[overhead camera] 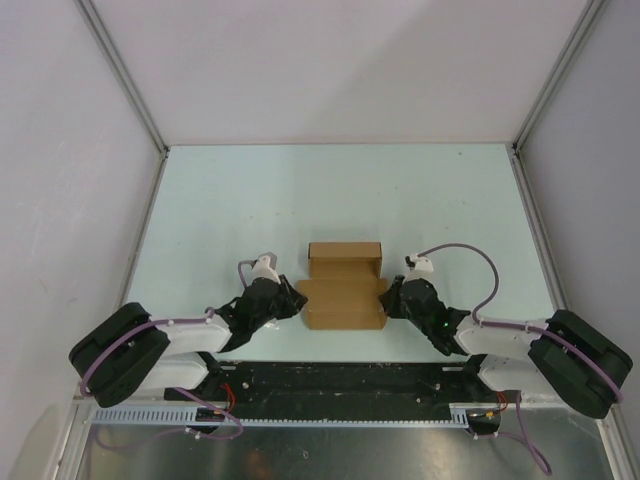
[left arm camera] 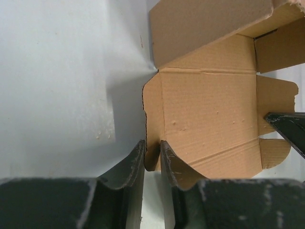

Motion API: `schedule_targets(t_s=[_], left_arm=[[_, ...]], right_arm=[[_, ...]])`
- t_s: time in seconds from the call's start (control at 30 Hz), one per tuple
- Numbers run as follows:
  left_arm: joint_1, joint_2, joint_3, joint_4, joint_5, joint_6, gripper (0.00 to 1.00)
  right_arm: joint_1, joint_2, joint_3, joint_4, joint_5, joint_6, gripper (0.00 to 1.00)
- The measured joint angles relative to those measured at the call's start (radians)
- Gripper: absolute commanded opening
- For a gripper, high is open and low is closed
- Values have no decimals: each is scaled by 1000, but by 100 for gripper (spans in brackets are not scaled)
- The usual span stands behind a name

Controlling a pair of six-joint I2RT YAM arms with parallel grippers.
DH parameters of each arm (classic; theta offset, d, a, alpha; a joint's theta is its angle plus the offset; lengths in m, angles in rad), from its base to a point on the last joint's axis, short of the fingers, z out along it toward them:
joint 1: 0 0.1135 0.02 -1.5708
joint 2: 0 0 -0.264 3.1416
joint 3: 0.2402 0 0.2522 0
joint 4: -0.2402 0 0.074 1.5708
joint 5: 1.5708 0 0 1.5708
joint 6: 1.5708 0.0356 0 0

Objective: Fold the paper box

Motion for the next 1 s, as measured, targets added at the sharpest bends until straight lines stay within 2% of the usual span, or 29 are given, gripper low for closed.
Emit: schedule_targets(t_s=[0.37,1.0], left_arm=[[0,3,0,2,5,0,23],[0,3,-11,20,5,-1,22]], right_arm=[[131,51,136,-206,204,-62,10],[333,401,427,-388,524,-206,12]])
